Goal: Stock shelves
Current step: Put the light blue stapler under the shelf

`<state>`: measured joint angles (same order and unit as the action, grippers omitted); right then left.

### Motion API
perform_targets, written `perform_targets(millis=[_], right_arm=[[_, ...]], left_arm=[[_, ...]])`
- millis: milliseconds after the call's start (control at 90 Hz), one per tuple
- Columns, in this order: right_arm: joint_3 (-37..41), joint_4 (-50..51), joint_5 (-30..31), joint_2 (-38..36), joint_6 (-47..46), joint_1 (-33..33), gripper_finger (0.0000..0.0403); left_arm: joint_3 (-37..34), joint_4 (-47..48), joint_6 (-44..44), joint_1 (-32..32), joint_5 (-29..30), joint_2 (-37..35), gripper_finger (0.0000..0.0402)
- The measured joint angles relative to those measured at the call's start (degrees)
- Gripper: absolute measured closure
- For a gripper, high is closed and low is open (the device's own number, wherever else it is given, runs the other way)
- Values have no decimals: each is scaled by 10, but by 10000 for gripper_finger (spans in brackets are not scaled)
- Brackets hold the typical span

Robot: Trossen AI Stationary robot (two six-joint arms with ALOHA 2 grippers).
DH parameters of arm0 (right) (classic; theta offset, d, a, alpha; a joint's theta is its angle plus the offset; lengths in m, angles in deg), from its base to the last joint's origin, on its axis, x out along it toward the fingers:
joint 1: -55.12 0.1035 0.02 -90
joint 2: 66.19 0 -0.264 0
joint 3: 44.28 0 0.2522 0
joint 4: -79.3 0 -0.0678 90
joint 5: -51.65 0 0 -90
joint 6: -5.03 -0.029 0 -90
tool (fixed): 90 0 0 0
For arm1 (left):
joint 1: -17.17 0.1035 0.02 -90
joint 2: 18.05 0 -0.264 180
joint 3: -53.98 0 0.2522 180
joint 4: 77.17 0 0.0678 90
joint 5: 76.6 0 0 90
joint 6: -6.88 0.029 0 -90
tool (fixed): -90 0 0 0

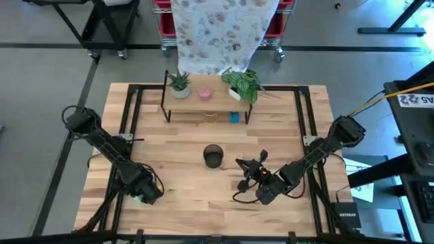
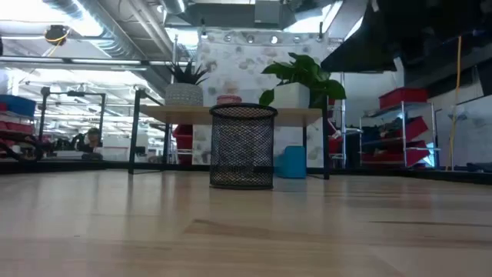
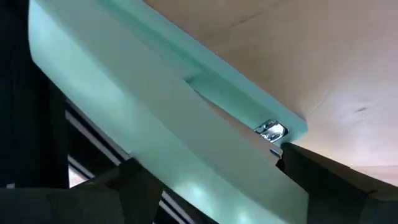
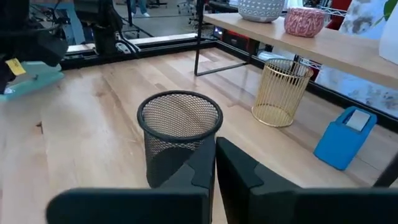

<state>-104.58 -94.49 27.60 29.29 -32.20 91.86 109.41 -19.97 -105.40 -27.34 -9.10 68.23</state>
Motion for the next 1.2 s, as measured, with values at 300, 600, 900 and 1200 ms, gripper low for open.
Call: perform_targets(millis=[300,600,900,1200], right_arm=[[0,-2,0,1,0,0,403],[0,-19,0,1,2,0,403],[0,-20,5,1,2,0,403],[0,-20,5,0,2,0,403]], left_arm=[[0,-16,138,11,24,0,111],[0,-3,260,65,63,0,111],[46,103,364,98,71,1,112],[85,137,253,103,21,0,112]])
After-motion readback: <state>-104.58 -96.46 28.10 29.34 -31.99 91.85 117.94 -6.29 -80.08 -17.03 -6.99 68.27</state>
